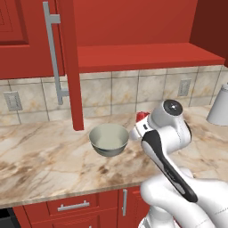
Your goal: Retrieve the bowl from the cabinet, then place the raw meat into the bowl to avoid contamination.
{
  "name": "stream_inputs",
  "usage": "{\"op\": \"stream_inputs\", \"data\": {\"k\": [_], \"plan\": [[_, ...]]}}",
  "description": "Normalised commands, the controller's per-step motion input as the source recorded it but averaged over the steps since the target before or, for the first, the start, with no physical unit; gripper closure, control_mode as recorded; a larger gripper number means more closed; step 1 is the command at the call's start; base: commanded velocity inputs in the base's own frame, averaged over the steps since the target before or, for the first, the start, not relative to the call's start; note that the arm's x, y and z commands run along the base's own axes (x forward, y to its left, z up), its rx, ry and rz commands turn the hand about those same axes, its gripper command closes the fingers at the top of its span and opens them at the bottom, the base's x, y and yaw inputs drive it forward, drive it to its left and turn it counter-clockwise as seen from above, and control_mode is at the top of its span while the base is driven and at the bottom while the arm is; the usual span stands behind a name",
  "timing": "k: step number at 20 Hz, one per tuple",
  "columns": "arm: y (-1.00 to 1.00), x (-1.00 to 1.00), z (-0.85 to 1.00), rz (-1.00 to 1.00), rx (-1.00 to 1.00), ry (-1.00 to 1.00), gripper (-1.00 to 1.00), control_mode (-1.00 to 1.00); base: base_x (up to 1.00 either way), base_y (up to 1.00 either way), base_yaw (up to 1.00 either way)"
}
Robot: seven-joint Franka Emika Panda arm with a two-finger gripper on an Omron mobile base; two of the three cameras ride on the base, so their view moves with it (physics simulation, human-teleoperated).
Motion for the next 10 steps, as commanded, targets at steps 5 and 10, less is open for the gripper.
{"op": "stream_inputs", "data": {"k": [5,10], "plan": [[0.47,0.34,0.10,0.00,0.00,0.00,1.00,-1.00,0.00,0.00,0.00],[0.34,0.42,0.01,0.00,-0.01,0.05,1.00,-1.00,0.00,0.00,0.00]]}}
